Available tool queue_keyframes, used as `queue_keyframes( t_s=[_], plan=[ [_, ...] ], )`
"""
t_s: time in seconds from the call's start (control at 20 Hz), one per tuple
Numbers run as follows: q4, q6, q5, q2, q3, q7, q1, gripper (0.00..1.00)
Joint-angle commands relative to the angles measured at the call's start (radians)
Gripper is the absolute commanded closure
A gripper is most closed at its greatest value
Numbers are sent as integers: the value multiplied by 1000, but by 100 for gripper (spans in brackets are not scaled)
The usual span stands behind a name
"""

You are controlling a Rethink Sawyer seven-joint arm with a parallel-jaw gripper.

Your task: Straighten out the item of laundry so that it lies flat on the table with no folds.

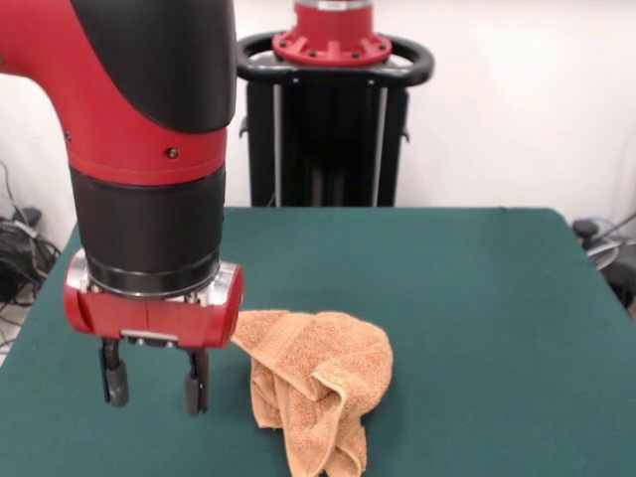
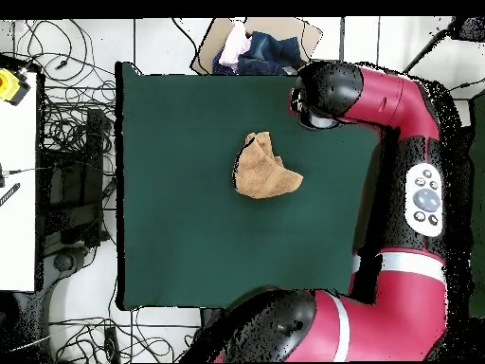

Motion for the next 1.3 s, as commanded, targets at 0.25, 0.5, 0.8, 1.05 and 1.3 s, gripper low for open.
queue_keyframes(
  t_s=[0.25,0.5,0.8,1.05,1.3],
  plan=[
    [161,-118,-8,-31,95,-111,-4,0],
    [362,-269,-9,-122,74,-33,-30,0],
    [469,-352,-10,-169,56,21,-38,0],
    [534,-383,-6,-207,35,56,-34,0],
    [540,-372,-2,-213,31,58,-32,0]
  ],
)
